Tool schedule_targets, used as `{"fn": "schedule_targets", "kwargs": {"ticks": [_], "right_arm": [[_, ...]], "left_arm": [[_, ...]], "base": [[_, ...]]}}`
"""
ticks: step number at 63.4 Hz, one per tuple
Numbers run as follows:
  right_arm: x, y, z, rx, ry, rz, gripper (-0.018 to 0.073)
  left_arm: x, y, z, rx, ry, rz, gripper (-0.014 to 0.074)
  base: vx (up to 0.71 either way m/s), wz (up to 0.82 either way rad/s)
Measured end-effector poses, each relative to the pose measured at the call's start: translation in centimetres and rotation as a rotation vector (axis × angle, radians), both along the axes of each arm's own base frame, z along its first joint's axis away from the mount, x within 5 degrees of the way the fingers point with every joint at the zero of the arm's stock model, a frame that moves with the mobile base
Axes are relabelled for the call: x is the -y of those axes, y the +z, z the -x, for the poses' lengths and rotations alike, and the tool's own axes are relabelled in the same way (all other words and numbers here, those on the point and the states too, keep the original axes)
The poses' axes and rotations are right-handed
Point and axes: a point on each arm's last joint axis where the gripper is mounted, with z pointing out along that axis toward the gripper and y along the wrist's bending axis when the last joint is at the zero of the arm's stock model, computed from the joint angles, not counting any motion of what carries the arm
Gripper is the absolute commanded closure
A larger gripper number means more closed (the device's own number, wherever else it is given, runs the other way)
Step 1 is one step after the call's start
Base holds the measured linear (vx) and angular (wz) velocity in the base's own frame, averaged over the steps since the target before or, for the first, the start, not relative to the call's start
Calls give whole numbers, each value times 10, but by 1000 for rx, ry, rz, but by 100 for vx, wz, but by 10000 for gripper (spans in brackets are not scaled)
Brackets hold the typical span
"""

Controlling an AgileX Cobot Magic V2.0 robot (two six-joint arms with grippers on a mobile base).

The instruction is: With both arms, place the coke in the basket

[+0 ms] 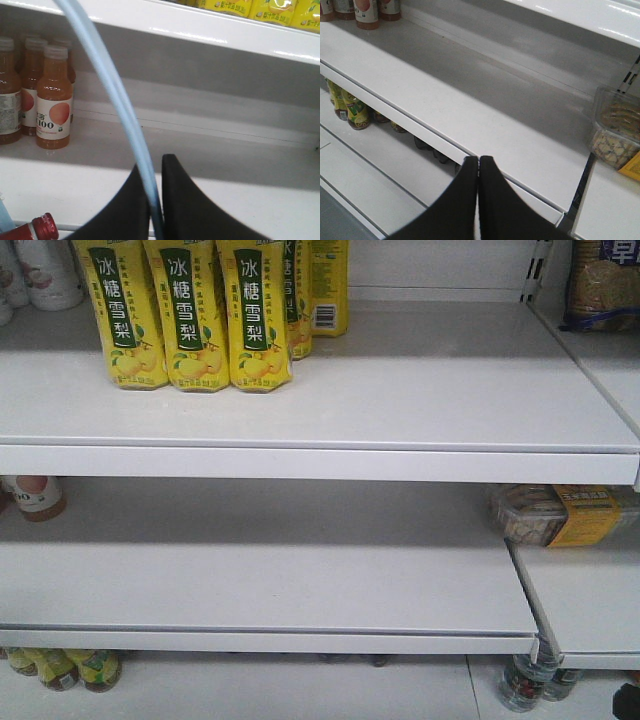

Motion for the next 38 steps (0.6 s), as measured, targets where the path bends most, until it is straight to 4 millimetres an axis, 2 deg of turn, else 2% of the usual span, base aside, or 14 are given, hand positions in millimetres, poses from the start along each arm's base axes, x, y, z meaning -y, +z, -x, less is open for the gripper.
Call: {"fn": "schedule_targets", "kwargs": {"ticks": [38], "right_arm": [[0, 0, 0, 0, 0, 0, 565]], "left_arm": [[0, 0, 0, 0, 0, 0, 601]], "base": [[0, 0]]}}
